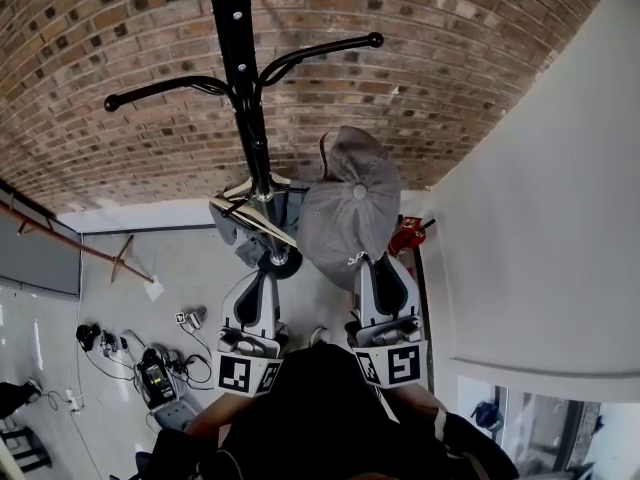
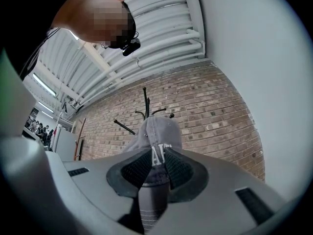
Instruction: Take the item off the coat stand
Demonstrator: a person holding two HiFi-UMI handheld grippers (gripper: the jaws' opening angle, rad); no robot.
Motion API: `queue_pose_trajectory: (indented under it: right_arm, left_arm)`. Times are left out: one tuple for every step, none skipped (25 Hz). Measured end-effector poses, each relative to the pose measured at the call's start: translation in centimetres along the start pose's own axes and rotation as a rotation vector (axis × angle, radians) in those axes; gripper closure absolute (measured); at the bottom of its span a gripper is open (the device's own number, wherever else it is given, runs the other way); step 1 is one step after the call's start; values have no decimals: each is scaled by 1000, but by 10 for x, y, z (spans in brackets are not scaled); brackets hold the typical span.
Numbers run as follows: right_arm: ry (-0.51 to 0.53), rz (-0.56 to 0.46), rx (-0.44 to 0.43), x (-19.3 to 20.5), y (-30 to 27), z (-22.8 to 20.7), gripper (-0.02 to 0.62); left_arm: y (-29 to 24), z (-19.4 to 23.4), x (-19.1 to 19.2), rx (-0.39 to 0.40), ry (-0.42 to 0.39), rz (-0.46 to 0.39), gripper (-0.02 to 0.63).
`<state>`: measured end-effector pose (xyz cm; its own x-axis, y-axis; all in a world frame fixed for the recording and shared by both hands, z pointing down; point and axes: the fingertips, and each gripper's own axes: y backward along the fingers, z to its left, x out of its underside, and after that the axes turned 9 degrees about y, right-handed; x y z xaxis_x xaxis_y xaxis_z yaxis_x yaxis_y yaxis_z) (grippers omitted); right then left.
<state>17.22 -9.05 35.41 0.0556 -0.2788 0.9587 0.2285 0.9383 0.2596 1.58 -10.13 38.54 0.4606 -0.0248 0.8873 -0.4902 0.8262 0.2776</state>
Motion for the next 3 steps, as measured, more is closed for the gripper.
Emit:
queue_pose_trajectory:
  right_arm:
    - [2,-1,4,0,-1,-1,506]
    - [3,-3,7,0,-1,-2,506]
    - [5,-5,10,0,-2,-4,505]
  left_arm:
    - [-2,0,0,4,0,-2,591]
    - [-4,0,-1,8,0,-4,591]
    - [-6,0,-1,12,0,-7,591]
